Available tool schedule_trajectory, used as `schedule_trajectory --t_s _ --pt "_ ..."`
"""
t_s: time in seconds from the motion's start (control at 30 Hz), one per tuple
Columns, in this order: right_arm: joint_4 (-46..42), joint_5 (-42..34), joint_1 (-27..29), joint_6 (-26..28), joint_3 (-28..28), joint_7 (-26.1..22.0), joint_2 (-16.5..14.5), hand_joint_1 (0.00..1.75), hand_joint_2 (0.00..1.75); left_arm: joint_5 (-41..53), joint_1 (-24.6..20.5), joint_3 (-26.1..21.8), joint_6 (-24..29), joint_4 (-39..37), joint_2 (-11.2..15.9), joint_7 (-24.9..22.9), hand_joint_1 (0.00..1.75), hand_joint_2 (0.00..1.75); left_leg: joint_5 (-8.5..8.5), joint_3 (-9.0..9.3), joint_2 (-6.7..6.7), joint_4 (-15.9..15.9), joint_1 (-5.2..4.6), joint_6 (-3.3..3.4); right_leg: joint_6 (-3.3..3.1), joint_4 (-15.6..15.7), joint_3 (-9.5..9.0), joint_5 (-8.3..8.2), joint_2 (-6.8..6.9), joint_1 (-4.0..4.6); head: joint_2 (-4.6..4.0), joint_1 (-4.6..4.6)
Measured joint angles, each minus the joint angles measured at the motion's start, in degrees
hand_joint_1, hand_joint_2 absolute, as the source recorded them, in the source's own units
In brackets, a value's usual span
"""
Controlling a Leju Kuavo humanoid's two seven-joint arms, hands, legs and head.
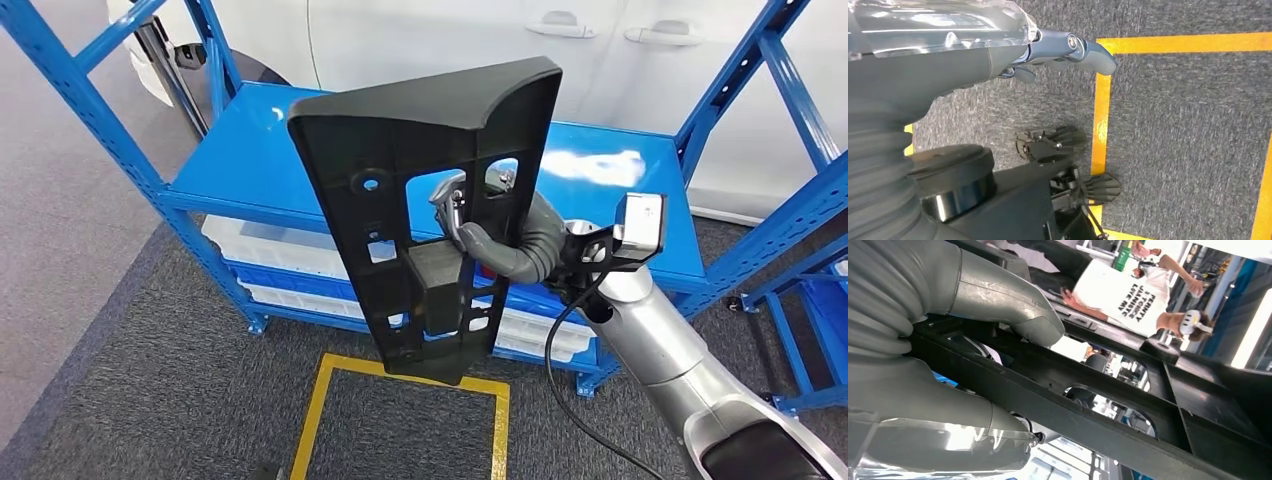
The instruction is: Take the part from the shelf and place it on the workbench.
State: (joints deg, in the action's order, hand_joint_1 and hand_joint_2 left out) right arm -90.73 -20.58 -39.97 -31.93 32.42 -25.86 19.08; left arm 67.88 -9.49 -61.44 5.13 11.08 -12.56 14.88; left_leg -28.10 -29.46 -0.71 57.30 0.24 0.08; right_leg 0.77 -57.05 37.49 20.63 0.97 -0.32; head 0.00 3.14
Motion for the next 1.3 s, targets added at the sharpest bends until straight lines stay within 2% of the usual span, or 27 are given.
schedule_trajectory --t_s 0.07,0.1,0.13,0.2,0.23,0.27,0.3,0.37,0.43,0.5,0.57,0.63,0.7,0.73,0.77,0.8,0.87,0.93,0.97,1.0,1.07,1.1,1.13,1.2,1.23,1.27,1.3 --pt "0.17 0.03 0.28 0.19 -0.14 -0.25 0.00 1.75 1.75 0.02 0.11 -0.01 0.00 0.00 -0.03 0.06 0.00 1.75 0.95 -0.75 0.21 -0.44 0.16 0.87 0.67 0.02 0.48 -0.12 -0.14 -0.06 0.00 -0.01" --pt "0.27 0.05 0.42 0.20 -0.26 -0.32 -0.03 1.75 1.75 0.03 0.10 -0.01 0.00 0.00 -0.04 0.06 0.00 1.75 1.53 -1.22 0.35 -0.62 0.25 1.40 0.96 -0.93 1.02 1.13 -0.25 -0.11 0.00 -0.02" --pt "0.37 0.07 0.55 0.21 -0.37 -0.36 -0.09 1.75 1.75 0.05 0.06 -0.01 0.00 0.00 -0.07 0.07 0.00 1.75 2.11 -1.78 0.49 -0.75 0.36 1.83 1.21 -3.09 1.84 3.35 -0.36 -0.21 0.00 -0.02" --pt "0.55 0.08 0.80 0.21 -0.51 -0.41 -0.24 1.75 1.75 0.08 -0.02 -0.01 -0.01 0.00 -0.05 0.08 0.00 1.75 3.02 -2.94 0.61 -0.51 0.20 2.29 1.56 -10.47 3.78 8.83 -0.46 -0.41 0.00 -0.03" --pt "0.64 0.09 0.95 0.22 -0.54 -0.45 -0.28 1.75 1.75 0.10 -0.01 -0.01 -0.03 0.00 -0.05 0.08 0.00 1.75 3.42 -3.63 0.64 -0.31 0.10 2.32 1.66 -14.16 4.43 10.46 -0.46 -0.45 0.00 -0.03" --pt "0.72 0.10 1.08 0.22 -0.55 -0.52 -0.30 1.75 1.75 0.12 0.00 -0.01 -0.06 0.00 -0.05 0.07 0.00 1.75 3.78 -4.34 0.65 -0.04 0.00 2.35 1.67 -16.44 4.43 10.81 -0.46 -0.44 0.00 -0.03" --pt "0.78 0.11 1.17 0.23 -0.58 -0.61 -0.31 1.75 1.75 0.13 0.00 0.00 -0.10 0.00 -0.05 0.05 0.00 1.75 4.11 -5.09 0.65 0.32 -0.10 2.35 1.58 -16.69 3.44 9.97 -0.47 -0.43 0.00 -0.03" --pt "0.81 0.14 1.22 0.25 -0.71 -0.78 -0.31 1.75 1.75 0.14 -0.01 0.00 -0.21 0.00 -0.07 0.02 0.00 1.75 4.59 -6.40 0.63 1.09 -0.27 2.26 0.96 -11.10 -1.24 7.42 -0.46 -0.26 0.00 -0.03" --pt "0.79 0.15 1.26 0.26 -0.97 -0.93 -0.32 1.75 1.75 0.08 -0.05 0.00 -0.30 0.00 -0.14 0.04 0.00 1.75 5.19 -7.29 0.64 1.56 -0.35 1.86 0.16 -3.60 -6.09 7.40 -0.40 0.19 0.00 -0.03" --pt "0.77 0.15 1.32 0.27 -1.19 -1.18 -0.33 1.75 1.75 -0.01 -0.03 0.00 -0.36 0.00 -0.20 0.08 0.00 1.75 6.06 -7.65 0.66 1.40 -0.14 1.18 -0.34 -0.70 -7.56 7.86 -0.52 0.68 0.00 -0.02" --pt "0.79 0.16 1.33 0.28 -1.25 -1.33 -0.33 1.75 1.75 -0.04 0.05 0.00 -0.39 0.00 -0.21 0.07 0.00 1.75 6.41 -7.87 0.57 1.14 -0.11 0.48 -0.79 0.00 -7.14 6.69 -0.49 0.61 0.00 -0.02" --pt "0.83 0.22 1.25 0.31 -1.25 -1.30 -0.28 1.75 1.75 -0.03 0.10 0.00 -0.42 0.00 -0.19 0.03 0.00 1.75 3.35 -8.87 0.46 3.56 -0.19 -0.11 -1.50 0.82 -6.45 5.34 -0.15 0.19 0.00 -0.01" --pt "0.86 0.30 1.20 0.34 -1.25 -1.17 -0.07 1.75 1.75 -0.05 0.10 0.00 -0.43 0.00 -0.17 -0.01 0.00 1.75 -2.25 -10.67 0.44 10.17 0.06 -0.62 -1.87 0.78 -5.09 4.10 0.03 0.02 0.00 -0.01" --pt "0.88 0.34 1.23 0.34 -1.25 -1.12 0.05 1.75 1.75 -0.08 0.10 0.00 -0.43 0.00 -0.16 -0.02 0.00 1.75 -4.06 -11.37 0.46 13.77 0.21 -0.86 -1.80 0.57 -4.22 3.56 0.05 0.01 0.00 -0.01" --pt "0.91 0.39 1.28 0.32 -1.25 -1.08 0.12 1.75 1.75 -0.12 0.11 0.00 -0.43 0.00 -0.14 -0.02 0.00 1.75 -4.65 -11.56 0.47 16.40 0.37 -1.08 -1.72 0.28 -3.29 3.04 0.08 -0.04 0.00 -0.01" --pt "0.96 0.43 1.34 0.29 -1.25 -1.08 0.15 1.75 1.75 -0.17 0.11 0.00 -0.43 0.00 -0.13 -0.01 0.00 1.75 -3.88 -10.95 0.48 17.29 0.51 -1.29 -1.57 -0.08 -2.32 2.55 0.09 -0.12 0.00 -0.01" --pt "1.08 0.44 1.45 0.19 -1.25 -1.19 0.15 1.75 1.75 -0.34 0.09 -0.01 -0.43 0.00 -0.10 0.03 0.00 1.75 -0.77 -7.04 0.46 13.48 0.86 -1.64 -1.09 -0.98 -0.39 1.67 0.06 -0.36 0.00 -0.01" --pt "1.20 0.39 1.46 0.09 -1.29 -1.41 0.17 1.75 1.75 -0.48 0.00 -0.01 -0.44 0.00 -0.09 0.11 0.00 1.75 -0.69 -1.89 0.12 6.16 0.93 -1.61 -0.38 -1.85 1.08 0.86 -0.01 -0.42 0.00 -0.01" --pt "1.27 0.37 1.43 0.06 -1.32 -1.52 0.18 1.75 1.75 -0.51 -0.01 -0.01 -0.45 0.00 -0.08 0.16 0.00 1.75 -1.31 -0.49 -0.10 3.57 0.89 -1.30 0.00 -2.04 1.45 0.36 -0.04 -0.41 0.00 -0.01" --pt "1.36 0.34 1.40 0.04 -1.35 -1.65 0.20 1.75 1.75 -0.53 0.00 -0.02 -0.48 0.00 -0.08 0.20 0.00 1.75 -1.81 0.01 -0.30 2.20 0.70 -0.83 0.39 -1.96 1.66 -0.23 -0.07 -0.41 0.00 -0.01" --pt "1.61 0.31 1.47 0.02 -1.36 -1.81 0.17 1.75 1.75 -0.60 0.11 -0.02 -0.52 0.00 -0.07 0.22 0.00 1.75 -0.79 -0.86 -0.27 1.74 0.55 0.37 1.15 -1.57 1.97 -1.16 -0.15 -0.63 0.00 -0.02" --pt "1.75 0.30 1.58 0.02 -1.36 -1.87 0.08 1.75 1.75 -0.64 0.12 -0.02 -0.56 0.00 -0.05 0.21 0.00 1.75 -0.03 -1.43 -0.15 1.68 0.51 0.95 1.45 -1.96 2.40 -0.24 -0.22 -0.76 0.00 -0.02" --pt "1.91 0.29 1.69 0.02 -1.37 -1.89 -0.05 1.75 1.75 -0.67 0.12 -0.02 -0.58 0.00 -0.04 0.21 0.00 1.75 0.83 -2.18 -0.01 1.54 0.54 1.45 1.68 -3.27 2.99 1.82 -0.29 -0.89 0.00 -0.02" --pt "2.18 0.28 1.78 0.02 -1.39 -1.92 -0.37 1.75 1.75 -0.69 0.11 -0.02 -0.61 0.00 -0.03 0.20 0.00 1.75 2.63 -4.11 0.17 1.51 0.45 2.02 1.91 -9.50 4.50 8.45 -0.35 -0.98 0.00 -0.02" --pt "2.28 0.28 1.82 0.02 -1.40 -1.92 -0.45 1.75 1.75 -0.69 0.12 -0.02 -0.61 0.00 -0.03 0.20 0.00 1.75 3.47 -5.16 0.21 1.55 0.34 2.11 1.99 -13.41 5.01 10.89 -0.37 -0.99 0.00 -0.01" --pt "2.38 0.28 1.88 0.02 -1.41 -1.92 -0.50 1.75 1.75 -0.69 0.14 -0.02 -0.61 0.00 -0.03 0.20 0.00 1.75 4.29 -6.23 0.23 1.59 0.23 2.15 2.02 -16.79 5.14 11.98 -0.39 -0.98 0.00 -0.01" --pt "2.48 0.28 1.95 0.02 -1.40 -1.92 -0.53 1.75 1.75 -0.69 0.15 -0.02 -0.61 0.00 -0.03 0.20 0.00 1.75 5.08 -7.27 0.25 1.62 0.13 2.14 1.96 -18.69 4.56 11.51 -0.40 -0.96 0.00 -0.01"
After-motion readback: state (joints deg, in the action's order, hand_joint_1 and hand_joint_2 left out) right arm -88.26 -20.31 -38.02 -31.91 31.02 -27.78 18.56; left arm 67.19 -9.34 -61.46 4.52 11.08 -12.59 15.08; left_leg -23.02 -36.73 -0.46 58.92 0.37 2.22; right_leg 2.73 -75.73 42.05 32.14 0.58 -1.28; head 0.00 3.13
